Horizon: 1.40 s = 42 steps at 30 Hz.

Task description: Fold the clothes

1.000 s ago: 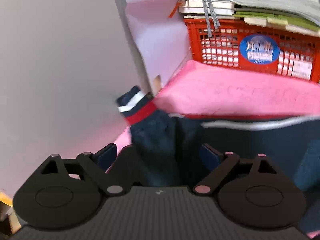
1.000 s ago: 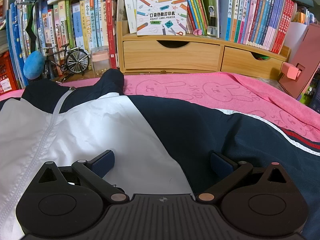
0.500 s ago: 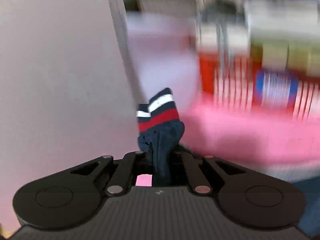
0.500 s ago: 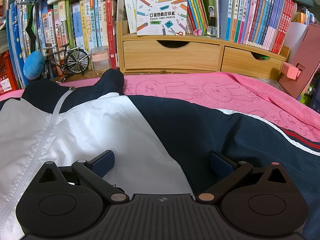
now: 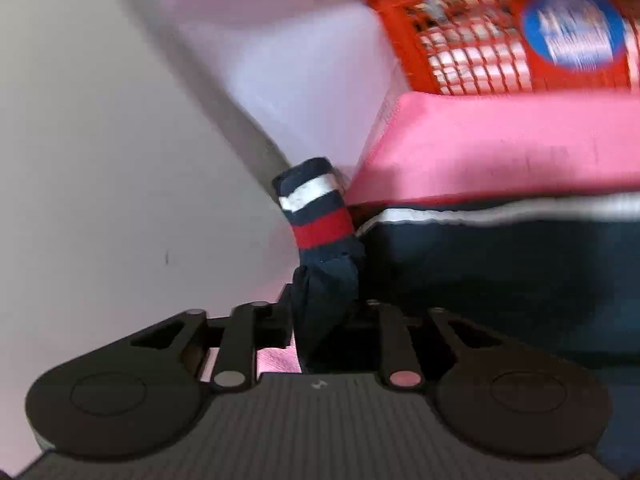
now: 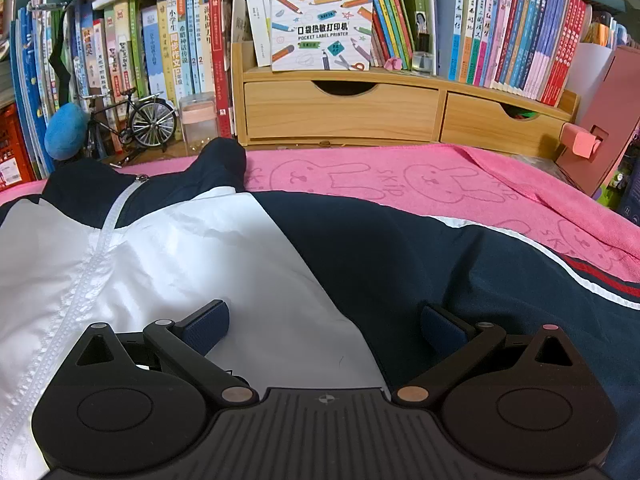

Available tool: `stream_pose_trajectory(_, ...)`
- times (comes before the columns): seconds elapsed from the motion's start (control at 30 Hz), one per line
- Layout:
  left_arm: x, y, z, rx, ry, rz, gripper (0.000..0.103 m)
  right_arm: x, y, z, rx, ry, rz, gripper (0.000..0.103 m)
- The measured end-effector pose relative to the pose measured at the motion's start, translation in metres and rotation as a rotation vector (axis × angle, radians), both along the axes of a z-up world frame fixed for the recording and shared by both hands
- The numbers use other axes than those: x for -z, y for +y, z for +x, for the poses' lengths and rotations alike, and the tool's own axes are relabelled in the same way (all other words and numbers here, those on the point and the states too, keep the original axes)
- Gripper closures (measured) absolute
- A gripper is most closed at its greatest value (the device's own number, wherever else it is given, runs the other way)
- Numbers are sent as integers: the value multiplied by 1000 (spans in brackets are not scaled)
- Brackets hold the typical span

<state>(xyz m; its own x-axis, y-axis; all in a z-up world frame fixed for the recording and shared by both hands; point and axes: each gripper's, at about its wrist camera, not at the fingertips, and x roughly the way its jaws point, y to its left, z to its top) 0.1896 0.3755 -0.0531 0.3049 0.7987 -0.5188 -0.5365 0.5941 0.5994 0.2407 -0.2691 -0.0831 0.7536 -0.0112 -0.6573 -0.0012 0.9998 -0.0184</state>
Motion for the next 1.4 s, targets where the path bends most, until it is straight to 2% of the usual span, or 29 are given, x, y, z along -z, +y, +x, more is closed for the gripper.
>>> stream_pose_trajectory(0.03, 0, -6, 0, 12, 19, 47, 63, 0, 0, 0, 0, 0, 0, 0)
stream_pose_trajectory(0.1, -9, -14, -4, 16, 2, 85, 29, 0, 0, 0, 0, 1, 1, 0)
stream_pose_trajectory(0.13, -16, -15, -8, 9, -23, 80, 23, 0, 0, 0, 0, 1, 1, 0)
stream_pose_trajectory(0.17, -27, -14, -14, -12, -71, 42, 19, 0, 0, 0, 1, 2, 1, 0)
stream_pose_trajectory(0.27, -55, -13, -35, -62, -193, -96, 19, 0, 0, -1, 2, 4, 1, 0)
stream_pose_trajectory(0.4, -76, -38, -65, -58, -277, -159, 19, 0, -1, -2, 0, 2, 5, 0)
stream_pose_trajectory(0.47, -85, -69, -80, 55, -286, -200, 19, 0, -1, -2, -3, -4, 8, 0)
stream_pose_trajectory(0.57, -91, -120, -111, 292, -277, -371, 16, -6, -5, -15, -35, -11, 27, 3)
stream_pose_trajectory(0.67, -86, -163, -142, 510, -237, -612, 11, -23, -20, -62, -129, -66, 154, 4)
stream_pose_trajectory(0.73, -75, -188, -156, 612, -174, -750, 9, -33, -37, -101, -179, -114, 227, 2)
stream_pose_trajectory(0.8, -62, -208, -161, 667, -116, -840, 9, -39, -59, -139, -181, -146, 280, 1)
stream_pose_trajectory(0.87, -49, -221, -158, 692, -72, -890, 8, -38, -81, -170, -157, -136, 324, 1)
stream_pose_trajectory(0.9, -45, -227, -158, 703, -58, -901, 0, -35, -91, -183, -140, -119, 341, 1)
stream_pose_trajectory(1.03, -42, -250, -158, 744, -37, -869, 0, -18, -115, -220, -102, -48, 376, 1)
stream_pose_trajectory(1.13, -39, -254, -155, 791, -51, -924, 0, -9, -116, -235, -108, -44, 386, 1)
stream_pose_trajectory(1.2, -38, -259, -154, 816, -75, -951, 3, -5, -114, -238, -119, -59, 397, 3)
stream_pose_trajectory(1.23, -38, -263, -156, 824, -90, -939, 6, -5, -109, -235, -118, -61, 388, 4)
stream_pose_trajectory(1.27, -38, -269, -159, 828, -108, -901, 21, -5, -103, -231, -117, -62, 380, 10)
stream_pose_trajectory(1.3, -38, -273, -161, 833, -121, -874, 45, -6, -98, -228, -116, -64, 372, 22)
stream_pose_trajectory(1.33, -38, -277, -163, 840, -128, -862, 51, -6, -92, -224, -108, -64, 350, 33)
stream_pose_trajectory(1.4, -41, -276, -164, 839, -138, -904, 79, -8, -79, -215, -75, -49, 287, 80)
